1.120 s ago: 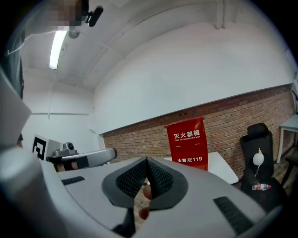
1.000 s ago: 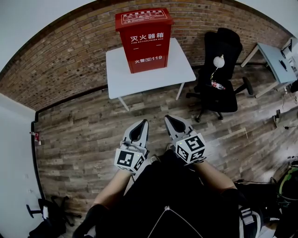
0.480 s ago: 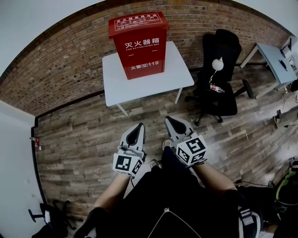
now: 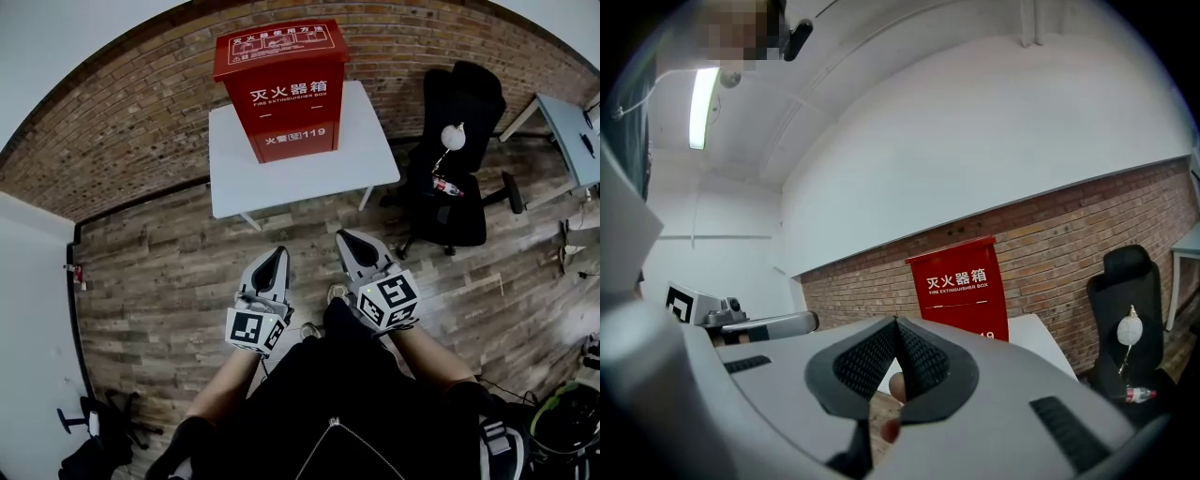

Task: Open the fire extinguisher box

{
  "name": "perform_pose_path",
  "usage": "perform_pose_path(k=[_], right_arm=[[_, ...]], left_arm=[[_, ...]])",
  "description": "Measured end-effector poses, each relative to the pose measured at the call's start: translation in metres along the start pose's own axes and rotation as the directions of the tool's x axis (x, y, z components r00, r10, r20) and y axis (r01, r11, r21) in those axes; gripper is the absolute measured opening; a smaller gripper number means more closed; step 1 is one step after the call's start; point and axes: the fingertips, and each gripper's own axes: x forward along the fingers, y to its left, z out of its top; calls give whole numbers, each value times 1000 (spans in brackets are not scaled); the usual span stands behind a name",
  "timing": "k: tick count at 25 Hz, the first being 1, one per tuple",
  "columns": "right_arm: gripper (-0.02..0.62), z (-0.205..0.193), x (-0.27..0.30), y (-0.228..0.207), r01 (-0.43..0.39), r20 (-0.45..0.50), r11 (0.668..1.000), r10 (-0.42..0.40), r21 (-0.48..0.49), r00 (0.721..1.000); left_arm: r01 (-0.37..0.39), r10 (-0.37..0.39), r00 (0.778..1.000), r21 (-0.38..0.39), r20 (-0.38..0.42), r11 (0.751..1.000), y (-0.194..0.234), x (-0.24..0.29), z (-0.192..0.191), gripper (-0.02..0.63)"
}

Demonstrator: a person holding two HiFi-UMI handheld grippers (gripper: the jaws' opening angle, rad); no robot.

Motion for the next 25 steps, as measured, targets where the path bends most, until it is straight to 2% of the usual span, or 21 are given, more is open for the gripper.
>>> perform_pose_path(k=[12, 19, 25], right_arm=[[18, 40, 59, -72, -74, 18, 997, 74, -17, 997], [18, 52, 85, -107, -109, 10, 994, 109, -13, 994], [18, 61, 111, -121, -139, -2, 990, 139, -15, 990]], left_arm=[[-62, 62, 998, 18, 15, 998, 23, 94, 17, 49], [-90, 90, 996, 17, 31, 996, 30, 131, 21, 49], [-107, 107, 994, 12, 34, 994, 48, 156, 25, 49]])
